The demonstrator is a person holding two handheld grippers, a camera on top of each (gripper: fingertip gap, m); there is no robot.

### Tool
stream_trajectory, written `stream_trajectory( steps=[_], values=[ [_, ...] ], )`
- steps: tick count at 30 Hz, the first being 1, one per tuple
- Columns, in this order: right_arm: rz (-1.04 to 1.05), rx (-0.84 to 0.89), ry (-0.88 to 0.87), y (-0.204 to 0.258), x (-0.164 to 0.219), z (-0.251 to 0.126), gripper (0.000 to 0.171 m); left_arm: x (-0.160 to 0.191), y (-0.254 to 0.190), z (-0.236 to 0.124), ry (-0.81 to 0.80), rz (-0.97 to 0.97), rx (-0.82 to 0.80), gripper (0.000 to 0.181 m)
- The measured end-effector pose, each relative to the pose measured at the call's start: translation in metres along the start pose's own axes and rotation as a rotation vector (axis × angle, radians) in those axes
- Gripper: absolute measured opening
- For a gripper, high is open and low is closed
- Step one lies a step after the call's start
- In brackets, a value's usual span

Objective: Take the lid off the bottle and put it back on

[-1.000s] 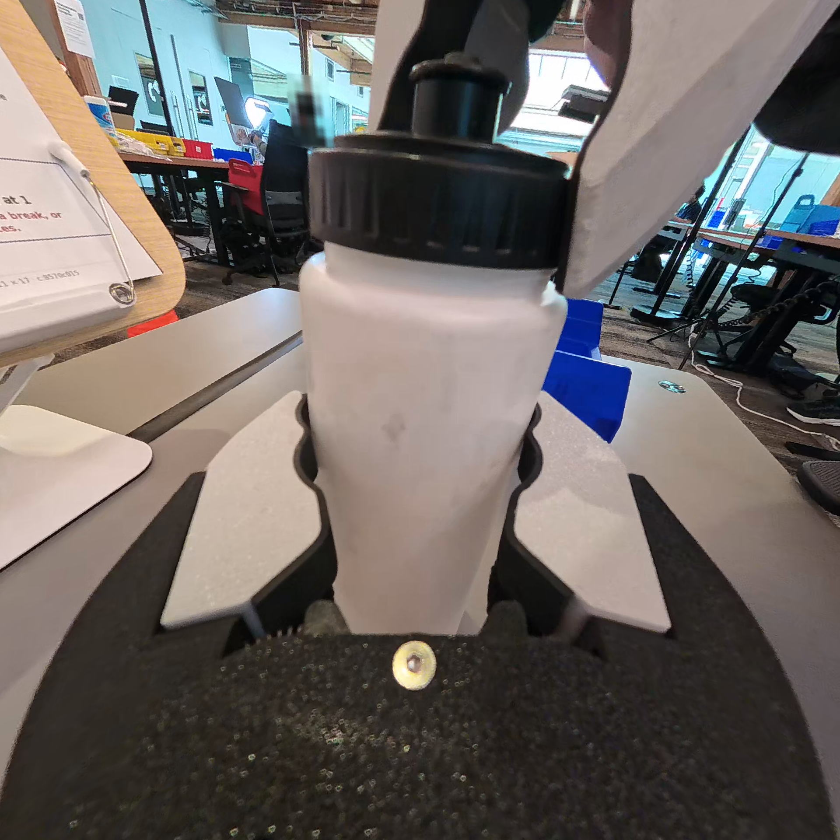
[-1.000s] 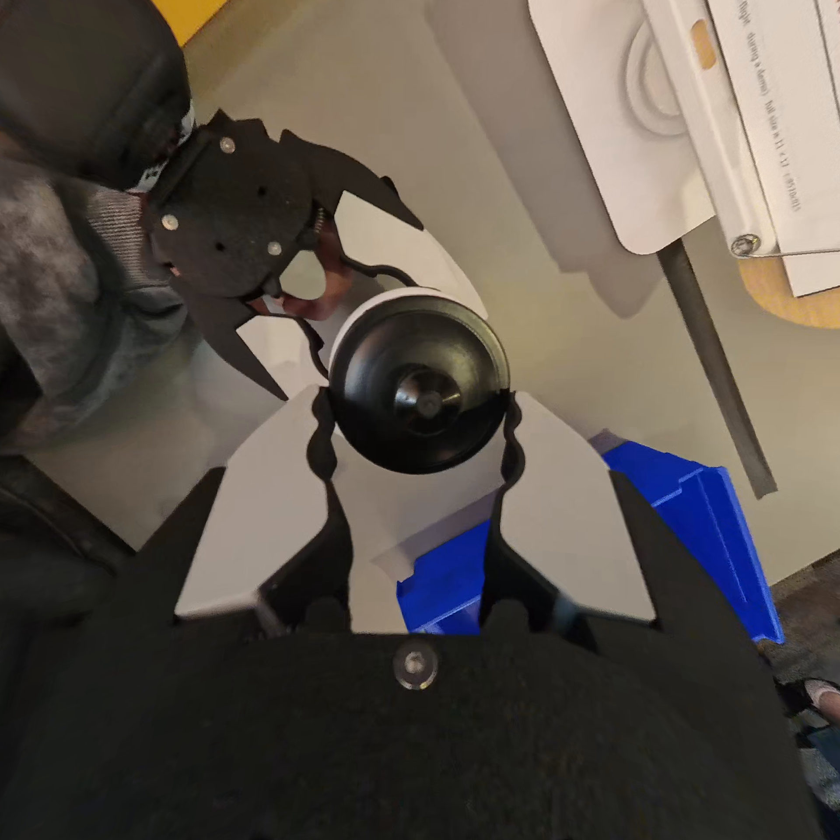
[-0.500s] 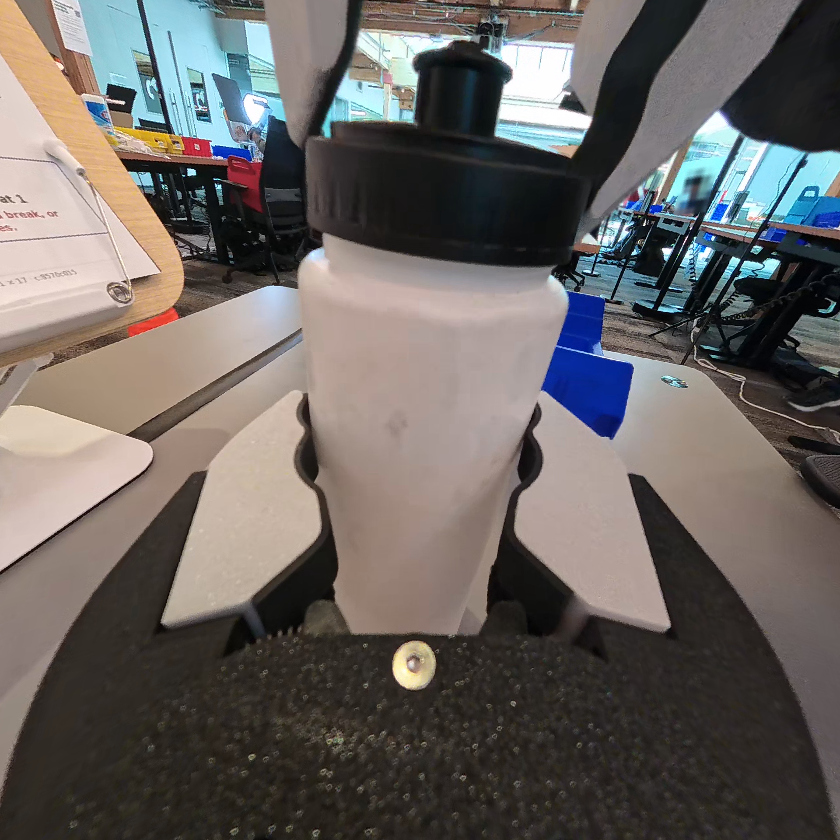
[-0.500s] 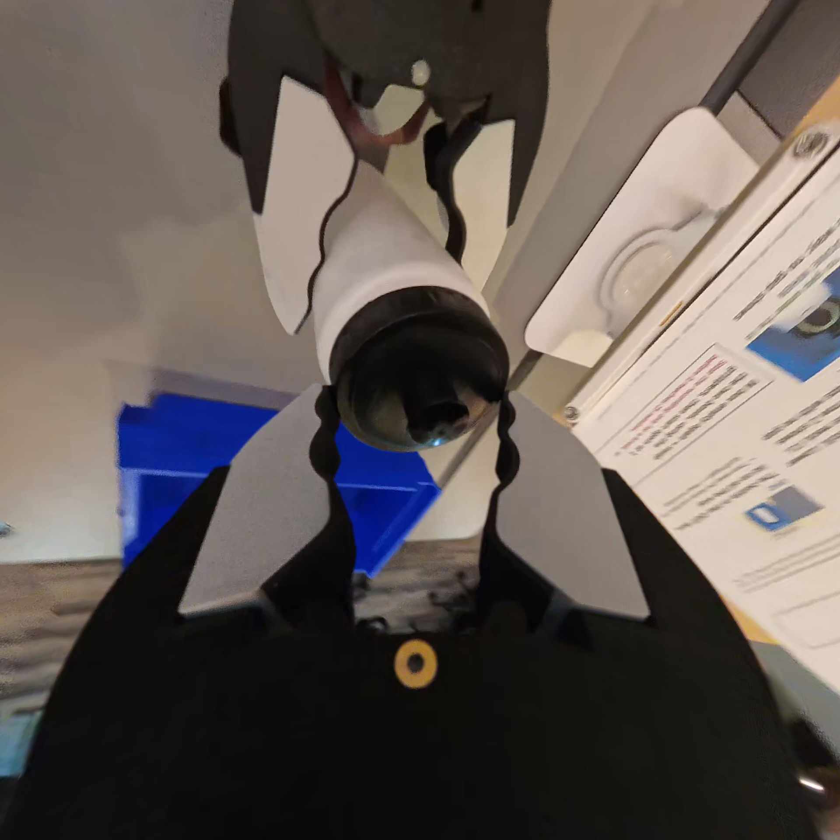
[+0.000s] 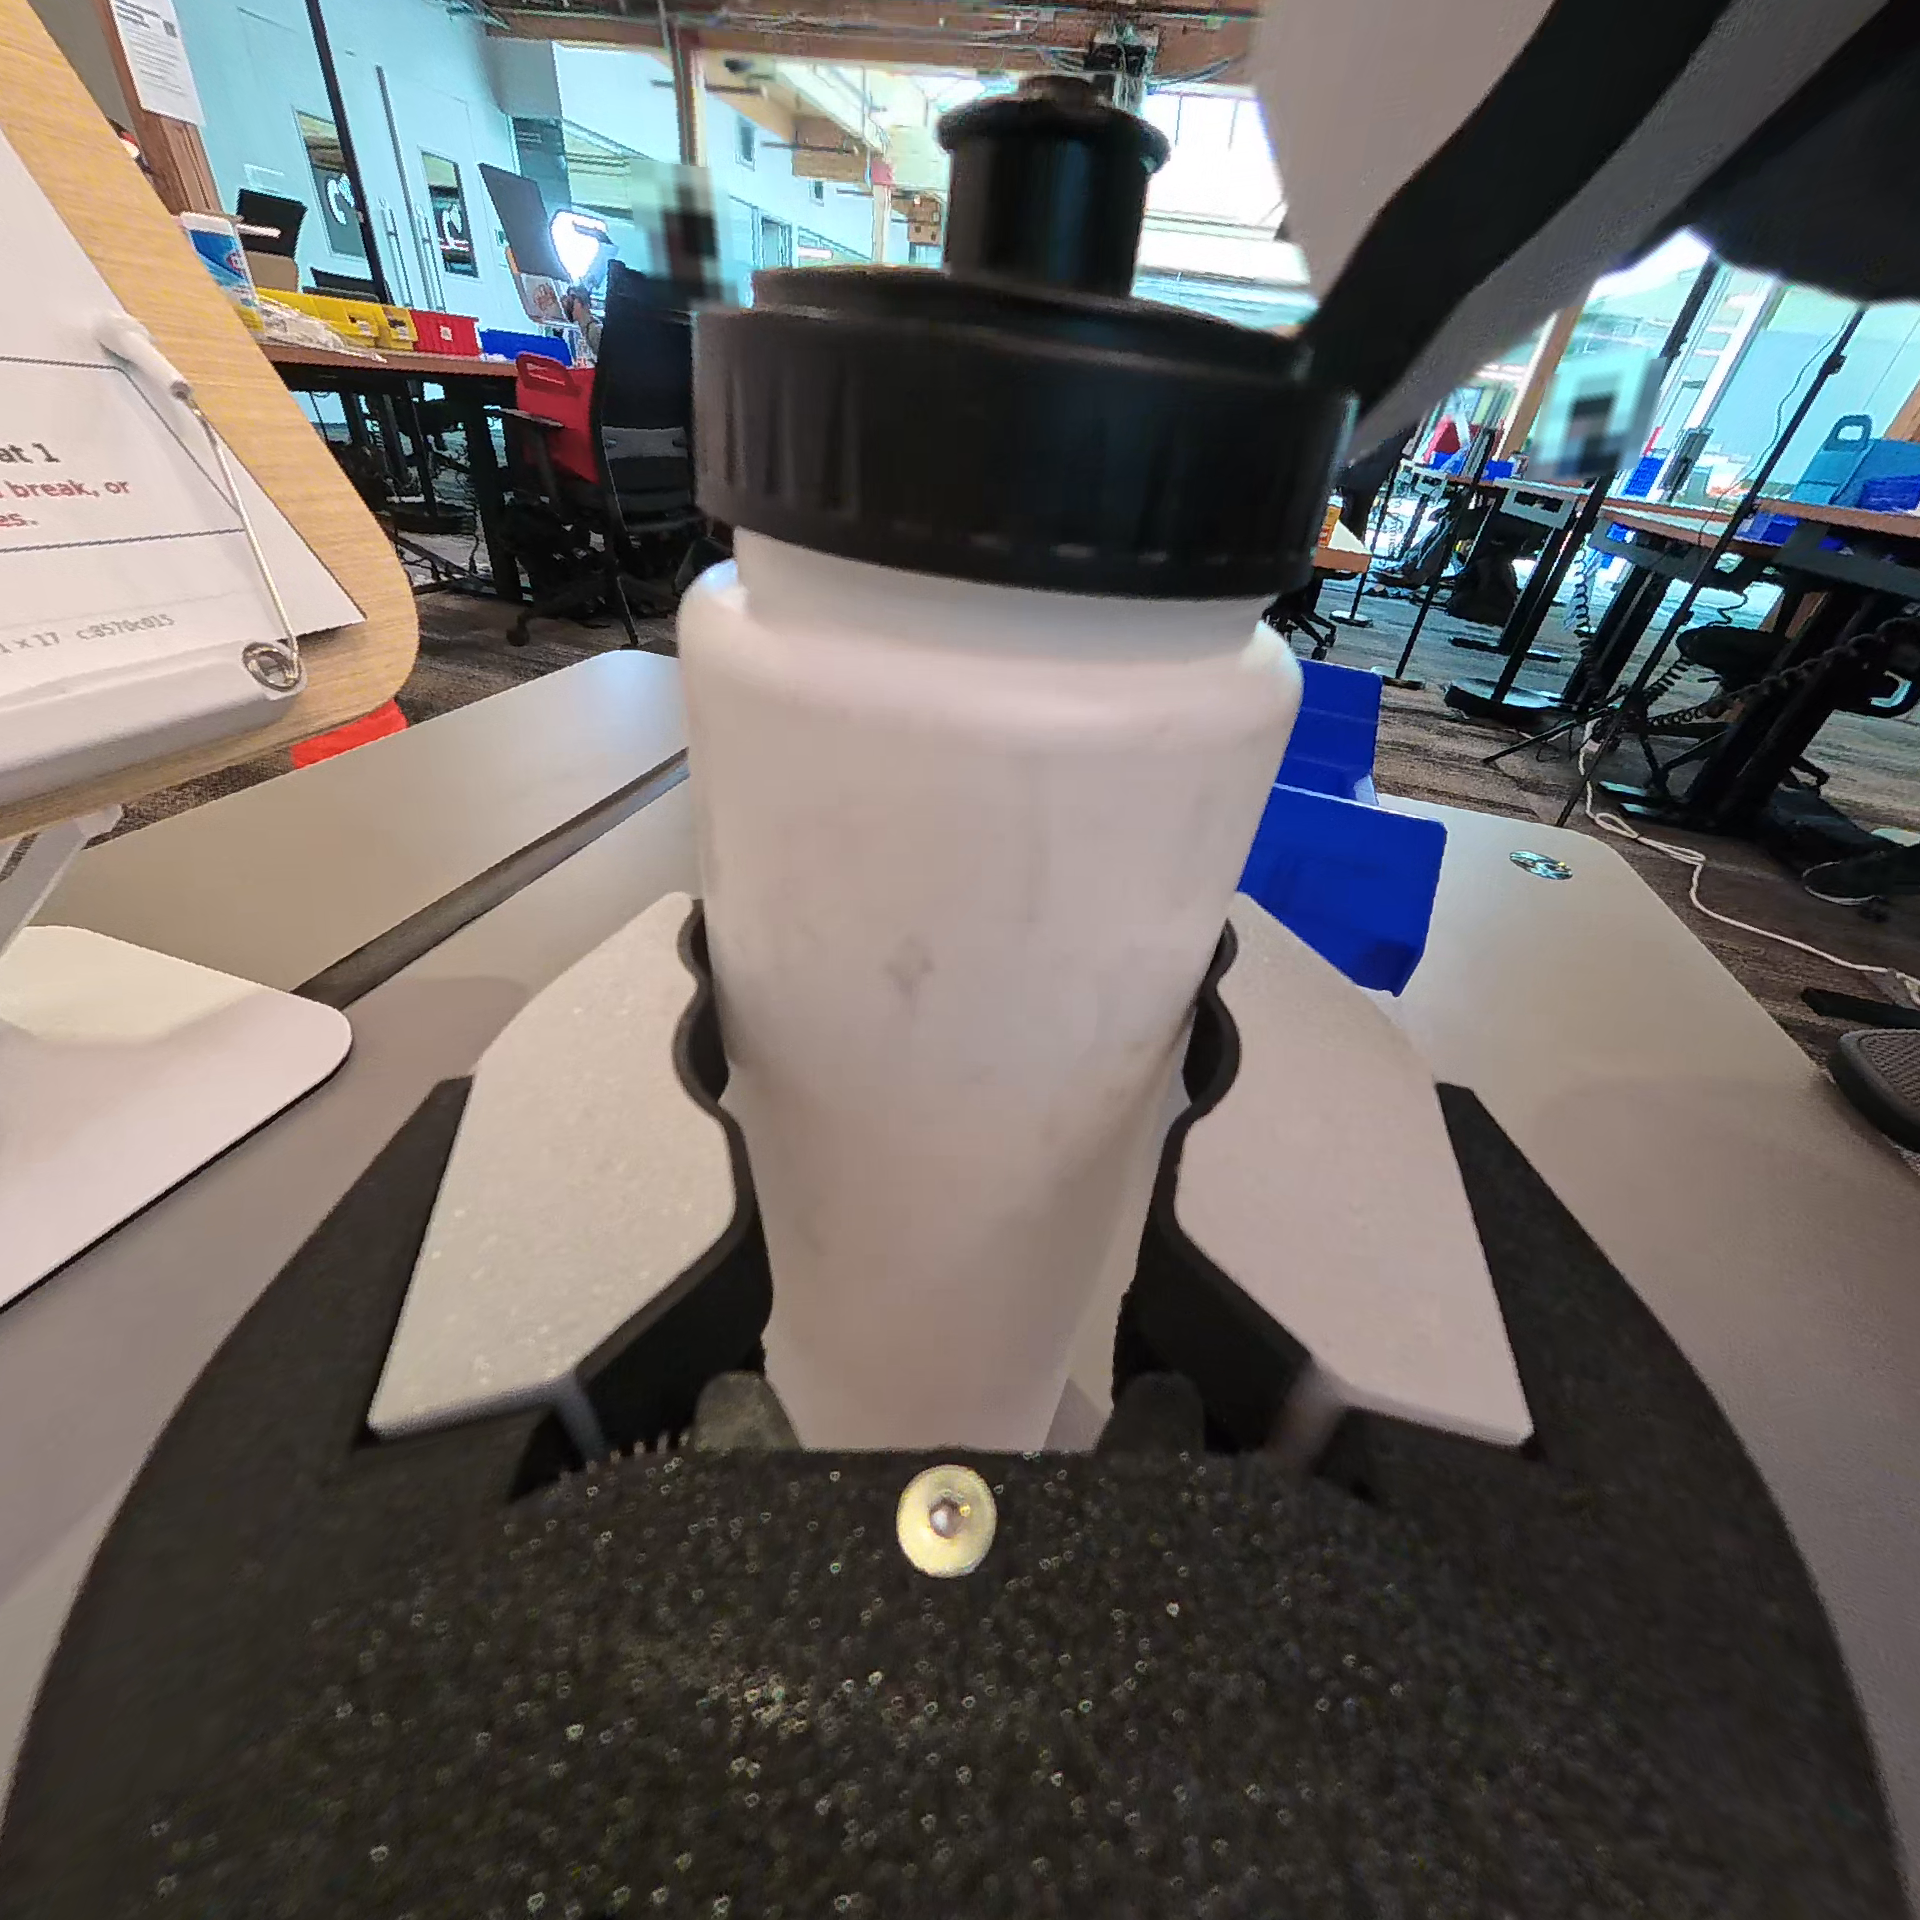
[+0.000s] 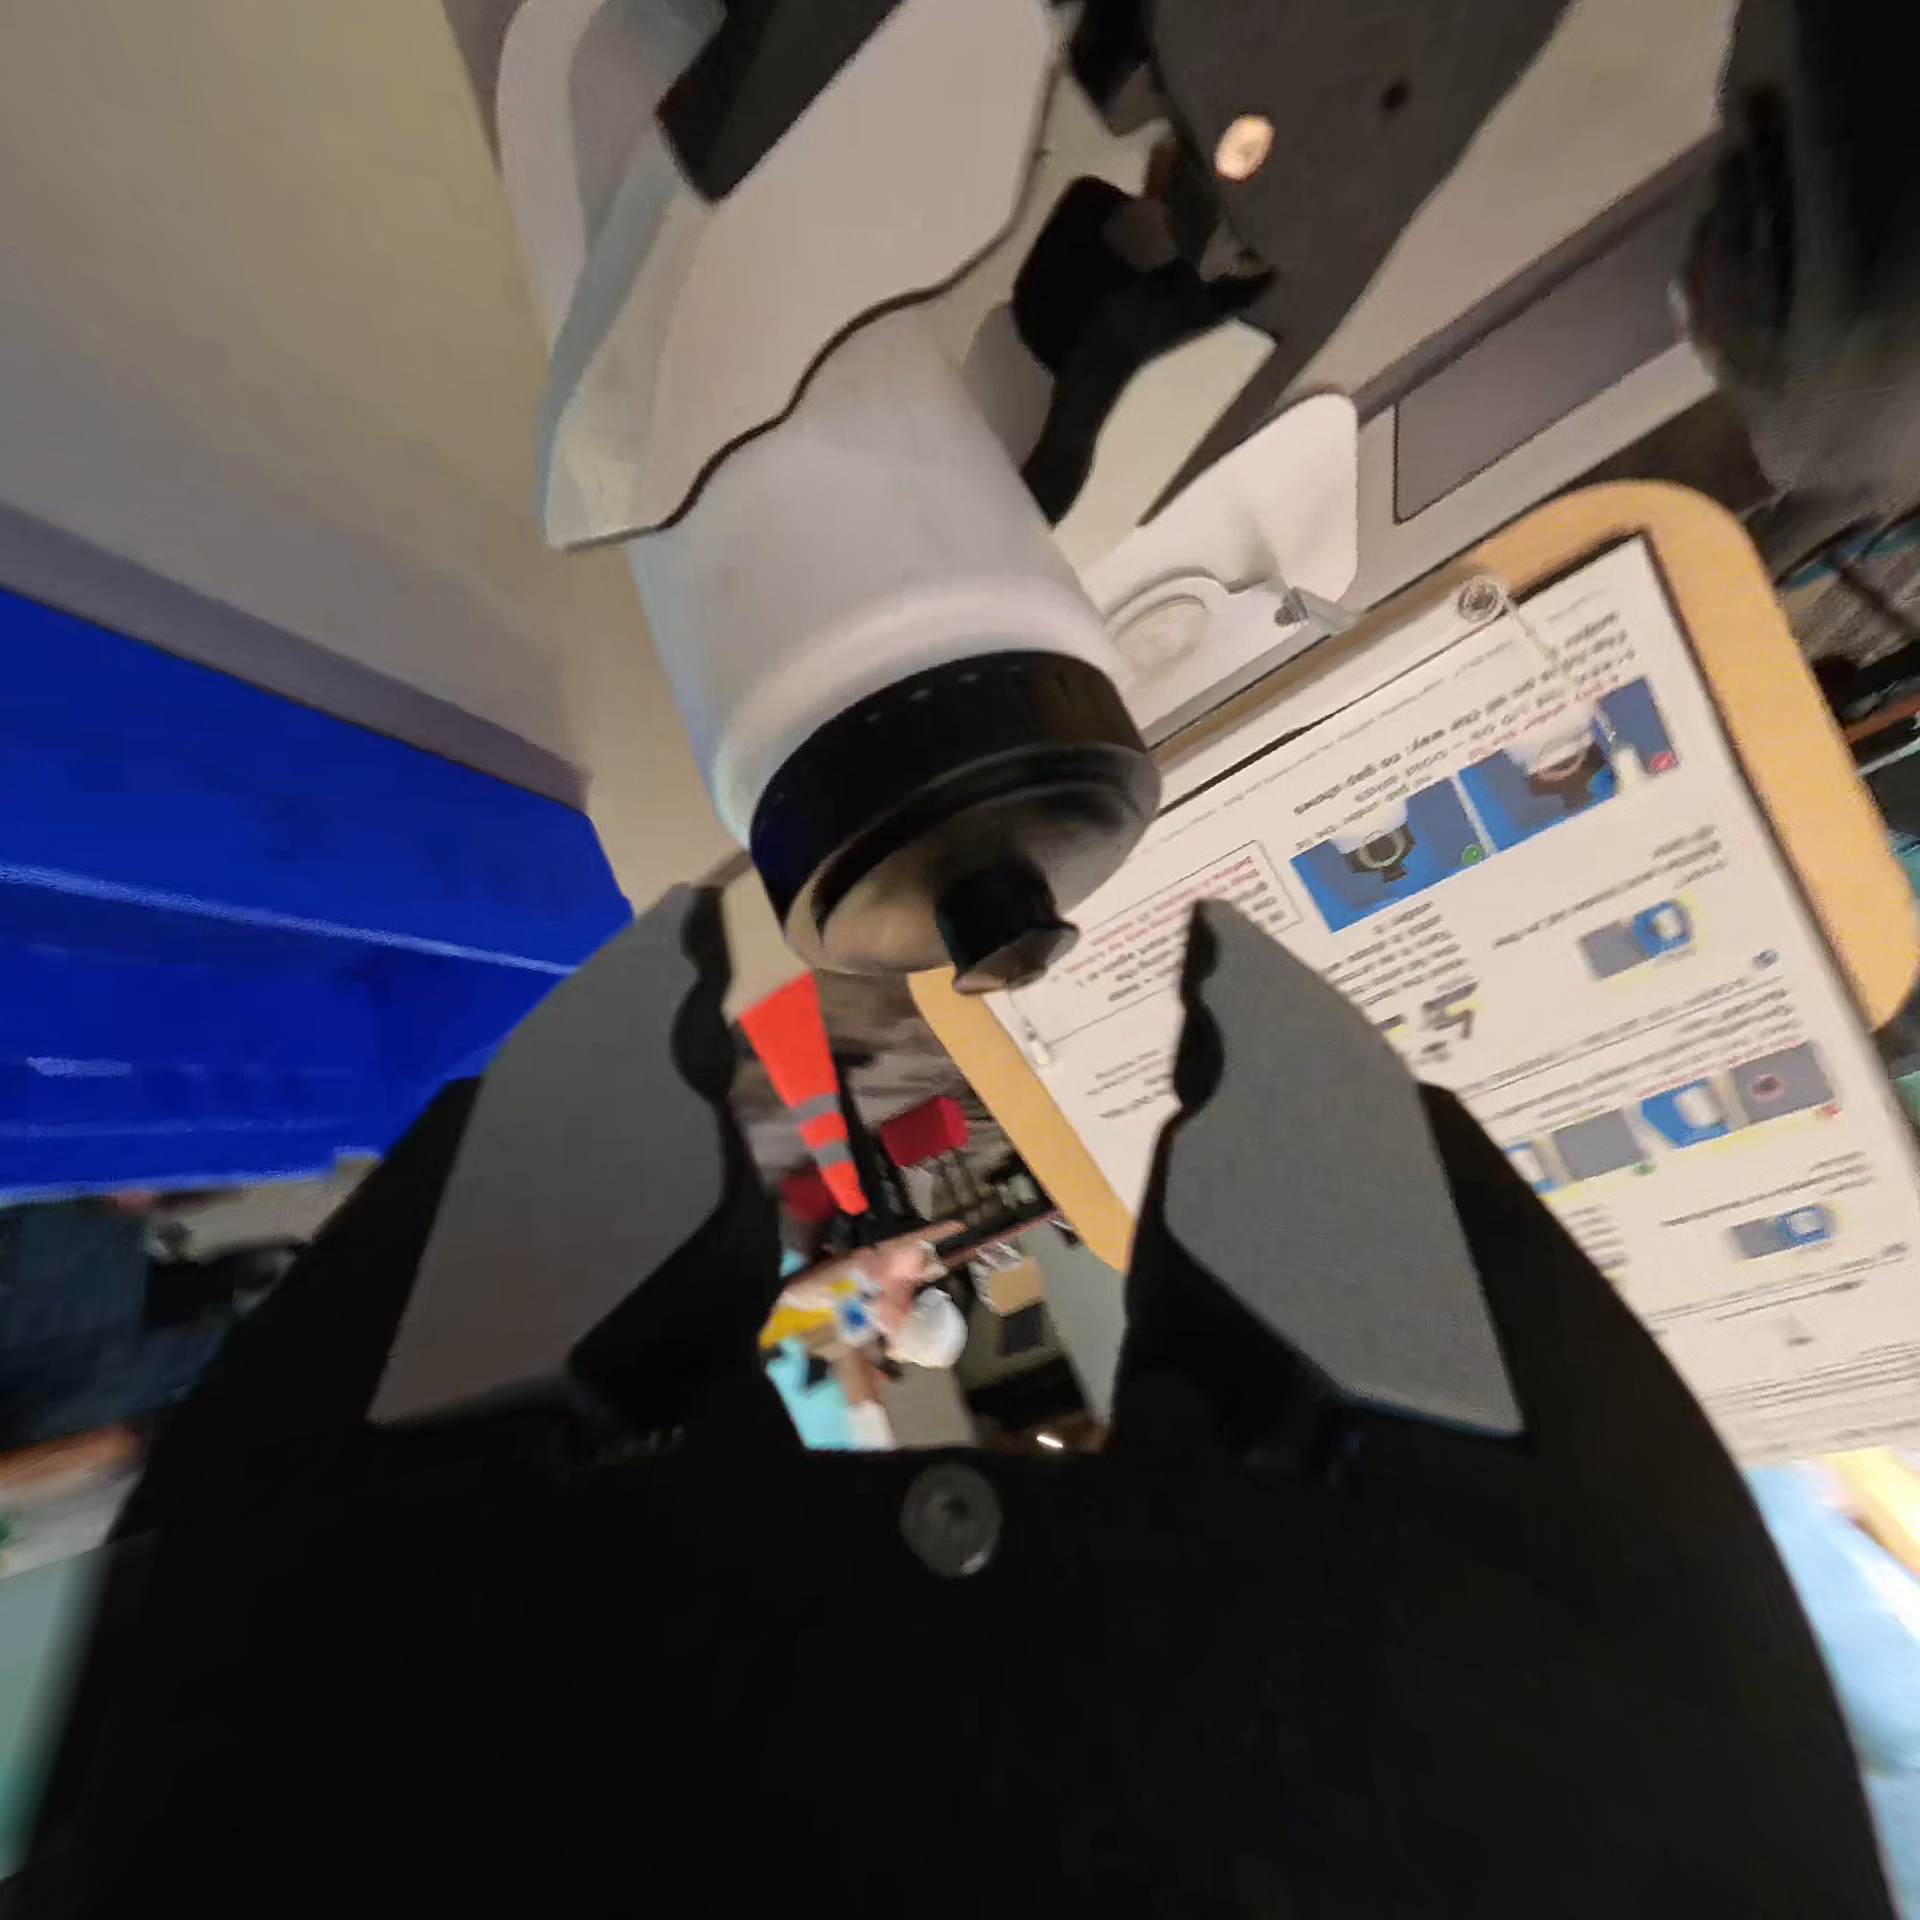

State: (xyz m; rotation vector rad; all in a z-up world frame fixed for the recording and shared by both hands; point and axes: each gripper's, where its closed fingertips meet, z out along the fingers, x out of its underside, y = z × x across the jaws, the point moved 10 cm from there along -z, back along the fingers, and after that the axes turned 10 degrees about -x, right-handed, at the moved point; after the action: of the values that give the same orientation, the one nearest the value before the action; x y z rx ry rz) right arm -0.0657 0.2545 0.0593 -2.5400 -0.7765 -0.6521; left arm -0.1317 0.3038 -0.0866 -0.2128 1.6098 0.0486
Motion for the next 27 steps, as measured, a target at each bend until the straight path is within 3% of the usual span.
stream_trajectory(
  steps=[1, 4, 7, 10, 12, 16, 19, 22, 27],
  values=[
    [0.078, -0.011, -0.047, -0.001, 0.003, -0.002, 0.096, 0.000, 0.000, 0.000, 0.000, 0.000, 0.000, 0.087],
    [0.384, -0.149, -0.299, -0.003, 0.012, -0.013, 0.101, 0.000, 0.000, 0.000, 0.001, 0.000, 0.000, 0.087],
    [0.836, -0.311, -0.546, -0.015, 0.024, -0.014, 0.113, 0.000, 0.000, 0.000, 0.001, -0.001, 0.001, 0.087],
    [1.222, -0.446, -0.673, -0.021, 0.037, -0.005, 0.116, 0.000, 0.000, 0.001, 0.000, -0.002, 0.001, 0.088],
    [1.345, -0.529, -0.694, -0.018, 0.038, 0.004, 0.118, 0.000, 0.000, 0.000, 0.001, -0.003, 0.000, 0.088],
    [1.449, -0.561, -0.577, -0.010, 0.036, 0.020, 0.114, 0.000, 0.000, 0.001, 0.002, -0.003, 0.000, 0.088],
    [1.493, -0.643, -0.628, -0.008, 0.035, 0.022, 0.075, 0.000, 0.000, 0.001, 0.003, -0.003, -0.002, 0.088],
    [1.454, -0.632, -0.613, -0.009, 0.034, 0.021, 0.074, 0.000, 0.000, 0.000, 0.004, -0.001, -0.004, 0.087],
    [1.187, -0.604, -0.553, -0.017, 0.034, 0.018, 0.073, 0.000, 0.000, 0.000, 0.004, 0.000, -0.003, 0.087]
  ],
)
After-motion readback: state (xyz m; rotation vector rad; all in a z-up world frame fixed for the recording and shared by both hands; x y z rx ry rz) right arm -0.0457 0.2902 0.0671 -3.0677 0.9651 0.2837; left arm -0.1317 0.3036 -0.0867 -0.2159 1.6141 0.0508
